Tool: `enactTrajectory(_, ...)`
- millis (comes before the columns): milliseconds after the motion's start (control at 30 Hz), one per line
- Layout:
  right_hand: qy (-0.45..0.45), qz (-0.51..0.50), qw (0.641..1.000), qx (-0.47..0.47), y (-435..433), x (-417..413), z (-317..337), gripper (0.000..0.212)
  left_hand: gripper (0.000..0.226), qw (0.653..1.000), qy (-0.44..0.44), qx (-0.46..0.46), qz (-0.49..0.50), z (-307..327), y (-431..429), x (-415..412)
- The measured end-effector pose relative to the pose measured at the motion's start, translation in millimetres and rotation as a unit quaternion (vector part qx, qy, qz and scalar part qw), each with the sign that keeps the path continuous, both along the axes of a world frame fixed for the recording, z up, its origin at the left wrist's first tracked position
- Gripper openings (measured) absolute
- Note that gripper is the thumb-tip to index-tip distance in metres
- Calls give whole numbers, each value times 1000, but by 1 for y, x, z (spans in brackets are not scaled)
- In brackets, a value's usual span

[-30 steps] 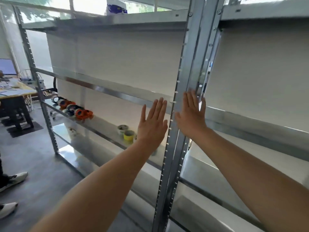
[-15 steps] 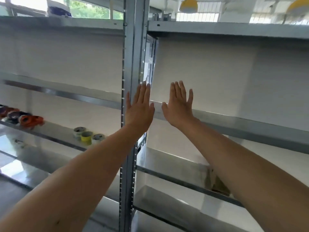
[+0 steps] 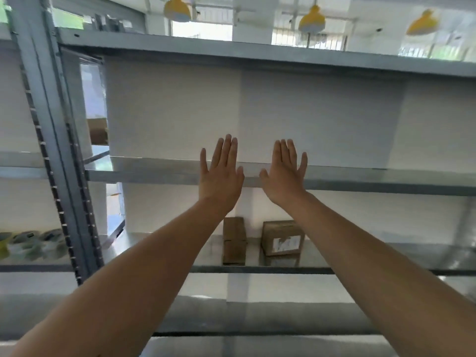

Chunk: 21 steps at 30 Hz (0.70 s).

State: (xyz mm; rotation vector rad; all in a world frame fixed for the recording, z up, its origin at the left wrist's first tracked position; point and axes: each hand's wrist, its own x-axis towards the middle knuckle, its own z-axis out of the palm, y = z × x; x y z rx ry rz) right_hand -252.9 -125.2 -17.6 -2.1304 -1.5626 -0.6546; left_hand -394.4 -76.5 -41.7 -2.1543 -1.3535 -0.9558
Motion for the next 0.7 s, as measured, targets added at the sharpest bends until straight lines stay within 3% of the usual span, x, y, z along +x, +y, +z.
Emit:
enactTrajectory(167, 3, -68, 996, 59, -64, 84, -16, 77, 64, 995, 36, -2, -88, -20, -46, 103)
enactTrajectory(433, 30, -187, 980, 68, -164, 197, -39, 76, 62, 965, 61, 2, -254, -27, -108, 224)
enactTrajectory(700, 38, -289, 957, 15, -197, 244, -68, 78, 62, 928, 65, -52, -363, -56, -129, 296)
